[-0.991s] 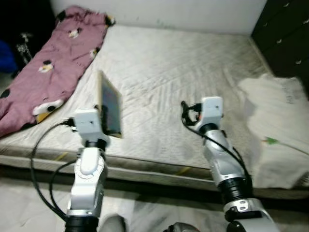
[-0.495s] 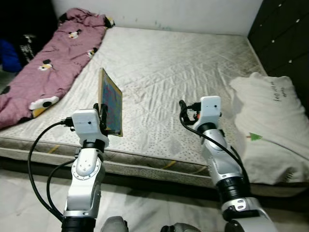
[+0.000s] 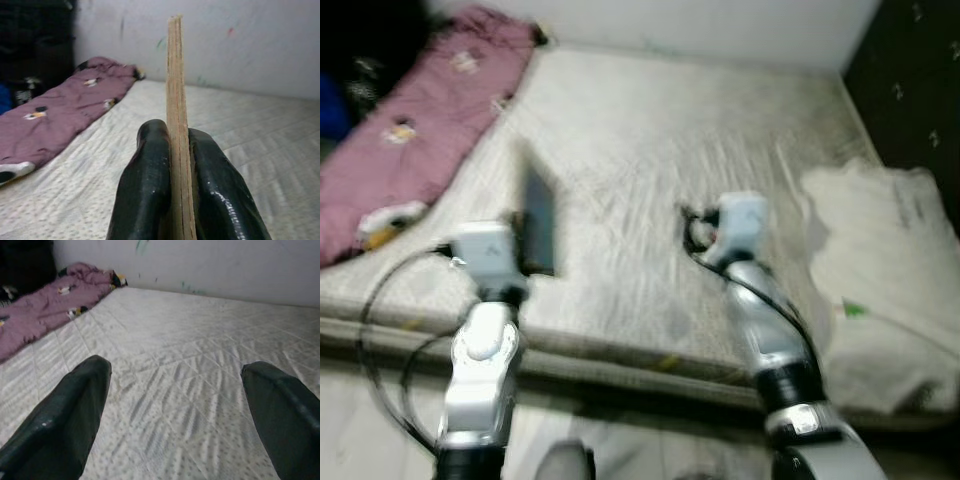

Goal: Clean up the room

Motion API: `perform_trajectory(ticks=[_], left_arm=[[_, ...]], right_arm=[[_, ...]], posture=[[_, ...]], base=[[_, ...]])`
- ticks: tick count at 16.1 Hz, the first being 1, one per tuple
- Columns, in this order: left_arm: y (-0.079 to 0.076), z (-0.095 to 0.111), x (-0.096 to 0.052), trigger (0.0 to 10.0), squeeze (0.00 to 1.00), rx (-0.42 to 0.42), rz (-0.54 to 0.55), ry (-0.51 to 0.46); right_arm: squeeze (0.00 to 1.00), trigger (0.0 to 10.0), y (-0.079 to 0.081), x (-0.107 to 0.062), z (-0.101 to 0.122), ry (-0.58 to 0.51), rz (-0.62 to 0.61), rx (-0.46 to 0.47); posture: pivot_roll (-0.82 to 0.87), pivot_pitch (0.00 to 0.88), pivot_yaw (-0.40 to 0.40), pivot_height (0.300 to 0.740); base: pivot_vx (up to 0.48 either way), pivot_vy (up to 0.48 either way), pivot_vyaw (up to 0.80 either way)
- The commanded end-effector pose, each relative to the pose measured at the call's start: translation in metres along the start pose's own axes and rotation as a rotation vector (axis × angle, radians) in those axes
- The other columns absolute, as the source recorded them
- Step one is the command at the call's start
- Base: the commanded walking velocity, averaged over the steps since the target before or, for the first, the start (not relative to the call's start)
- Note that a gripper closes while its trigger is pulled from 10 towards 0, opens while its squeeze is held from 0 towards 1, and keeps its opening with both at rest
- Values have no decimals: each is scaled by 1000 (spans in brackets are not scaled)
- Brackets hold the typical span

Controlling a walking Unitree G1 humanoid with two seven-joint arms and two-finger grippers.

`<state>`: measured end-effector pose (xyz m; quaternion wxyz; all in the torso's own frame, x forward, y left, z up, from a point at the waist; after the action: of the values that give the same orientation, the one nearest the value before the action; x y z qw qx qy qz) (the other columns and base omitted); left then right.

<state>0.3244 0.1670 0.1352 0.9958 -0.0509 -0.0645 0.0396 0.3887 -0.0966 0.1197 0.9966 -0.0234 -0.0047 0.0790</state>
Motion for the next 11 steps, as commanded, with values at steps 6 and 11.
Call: perform_trajectory(ticks=[6, 11], left_arm=[[-21, 9, 4, 10000, 0, -4, -41, -29], [-21, 10, 5, 10000, 0, -10, -42, -32]], right_arm=[[0, 10000, -22, -2, -5, 18, -57, -6], [0, 10000, -22, -2, -5, 16, -57, -9]], posture=[[70, 55, -19, 740], [69, 54, -19, 740]], base=[[0, 0, -267], [0, -115, -80]])
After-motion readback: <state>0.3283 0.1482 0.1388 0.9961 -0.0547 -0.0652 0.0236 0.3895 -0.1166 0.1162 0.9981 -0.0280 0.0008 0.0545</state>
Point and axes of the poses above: a point about 5 cm out from each wrist's last joint towards the gripper, its own x axis pointing out of the wrist towards the gripper, its own z axis along the axis of the wrist's last joint, y = z × x, the point moved 5 cm from there along x, pointing out of the wrist towards the gripper, and after that the axes turned 3 degrees about -x, right-handed, at the moved point
